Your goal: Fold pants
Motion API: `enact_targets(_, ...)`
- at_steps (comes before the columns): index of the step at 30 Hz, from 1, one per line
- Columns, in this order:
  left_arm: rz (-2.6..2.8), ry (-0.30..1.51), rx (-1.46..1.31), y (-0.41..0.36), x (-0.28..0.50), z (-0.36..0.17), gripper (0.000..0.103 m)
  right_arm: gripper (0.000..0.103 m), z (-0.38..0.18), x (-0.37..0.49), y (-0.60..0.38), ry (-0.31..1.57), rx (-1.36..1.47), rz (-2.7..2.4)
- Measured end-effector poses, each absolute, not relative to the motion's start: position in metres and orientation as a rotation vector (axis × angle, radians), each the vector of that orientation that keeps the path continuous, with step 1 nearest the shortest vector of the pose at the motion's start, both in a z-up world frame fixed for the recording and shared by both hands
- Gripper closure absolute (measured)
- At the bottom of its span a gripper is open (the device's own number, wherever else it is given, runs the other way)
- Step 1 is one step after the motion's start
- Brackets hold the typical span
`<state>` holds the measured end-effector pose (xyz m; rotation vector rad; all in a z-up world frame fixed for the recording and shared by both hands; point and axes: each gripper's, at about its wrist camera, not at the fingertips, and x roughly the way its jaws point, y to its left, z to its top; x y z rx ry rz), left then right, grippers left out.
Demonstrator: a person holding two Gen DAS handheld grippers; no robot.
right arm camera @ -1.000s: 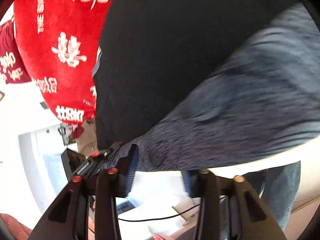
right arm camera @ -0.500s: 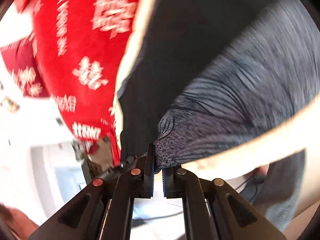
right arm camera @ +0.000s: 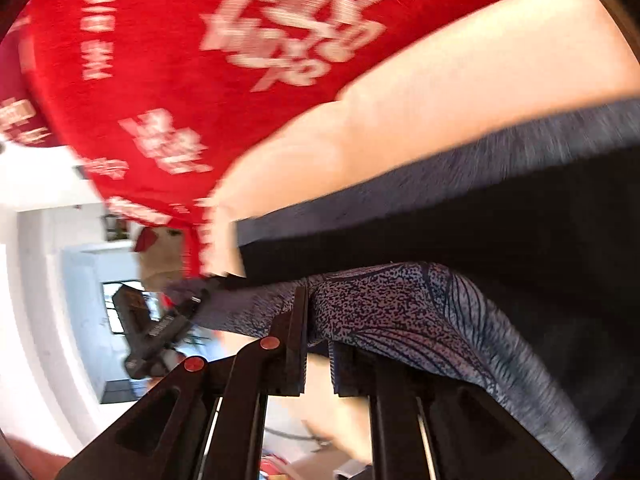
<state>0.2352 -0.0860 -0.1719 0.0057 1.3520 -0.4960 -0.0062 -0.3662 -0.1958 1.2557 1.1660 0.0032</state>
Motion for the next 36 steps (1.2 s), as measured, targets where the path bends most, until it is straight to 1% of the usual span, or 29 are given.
enact_targets(2, -0.463, 1.375, 0.02, -0.1, 0.249, -0.199, 0.068, 0.092, -0.23, 0.005, -0.378, 1.209, 1.272, -0.024)
enact_targets(4, -0.435, 1.343, 0.034, -0.11, 0.254, -0.204, 0.068, 0.093, -0.247, 0.006, -0.384, 1.185, 1.323, -0.015)
enact_targets(6, -0.423, 1.348, 0.056, -0.113, 0.254, -0.197, 0.068, 0.093, -0.244, 0.01, -0.384, 1.184, 1.315, 0.004)
enact_targets(8, -0.422, 1.35, 0.053, -0.106, 0.251, -0.182, 0.068, 0.087, -0.234, 0.012, -0.379, 1.217, 1.265, 0.017)
enact_targets(9, -0.421, 1.348, 0.054, -0.104, 0.249, -0.176, 0.066, 0.07, -0.225, 0.012, -0.376, 1.234, 1.226, 0.021)
enact_targets(10, -0.41, 1.335, 0.067, -0.099, 0.246, -0.164, 0.046, 0.047, -0.216, 0.015, -0.373, 1.238, 1.194, 0.03)
enact_targets(11, -0.383, 1.312, 0.087, -0.09, 0.243, -0.155, 0.035, 0.039, -0.202, 0.016, -0.368, 1.238, 1.147, 0.034)
enact_targets(12, -0.353, 1.272, 0.106, -0.083, 0.239, -0.143, 0.029, 0.035, -0.19, 0.016, -0.364, 1.234, 1.103, 0.03)
enact_targets(14, -0.353, 1.236, 0.136, -0.081, 0.233, -0.129, 0.029, 0.036, -0.171, 0.019, -0.352, 1.223, 1.036, 0.06)
enact_targets(15, -0.356, 1.241, 0.157, -0.081, 0.231, -0.13, 0.029, 0.044, -0.165, 0.021, -0.345, 1.221, 1.002, 0.081)
enact_targets(16, -0.361, 1.25, 0.184, -0.086, 0.232, -0.136, 0.029, 0.057, -0.161, 0.028, -0.333, 1.241, 0.933, 0.107)
enact_targets(17, -0.366, 1.267, 0.214, -0.095, 0.234, -0.148, 0.029, 0.06, -0.161, 0.034, -0.325, 1.265, 0.878, 0.12)
enact_targets(18, -0.375, 1.282, 0.234, -0.107, 0.235, -0.162, 0.029, 0.06, -0.166, 0.045, -0.315, 1.297, 0.805, 0.133)
enact_targets(21, -0.346, 1.273, 0.325, -0.134, 0.239, -0.2, 0.029, 0.06, -0.192, 0.073, -0.305, 1.348, 0.717, 0.13)
enact_targets(22, -0.317, 1.245, 0.362, -0.139, 0.241, -0.209, 0.025, 0.06, -0.205, 0.08, -0.308, 1.372, 0.669, 0.096)
enact_targets(24, -0.295, 1.22, 0.366, -0.142, 0.245, -0.214, 0.022, 0.068, -0.212, 0.088, -0.321, 1.34, 0.71, 0.077)
enact_targets(26, -0.287, 1.238, 0.352, -0.141, 0.246, -0.21, 0.023, 0.067, -0.202, 0.084, -0.342, 1.267, 0.799, 0.018)
enact_targets(29, -0.299, 1.281, 0.37, -0.134, 0.233, -0.195, 0.023, 0.061, -0.181, 0.064, -0.37, 1.166, 0.886, -0.035)
enact_targets(30, -0.305, 1.284, 0.38, -0.134, 0.228, -0.192, 0.023, 0.052, -0.175, 0.052, -0.378, 1.149, 0.916, -0.053)
enact_targets(31, -0.322, 1.282, 0.402, -0.134, 0.218, -0.185, 0.023, 0.046, -0.17, 0.04, -0.384, 1.138, 0.94, -0.062)
enact_targets(36, -0.44, 1.3, 0.486, -0.148, 0.157, -0.166, 0.023, 0.046, -0.147, -0.029, -0.386, 1.108, 1.011, -0.109)
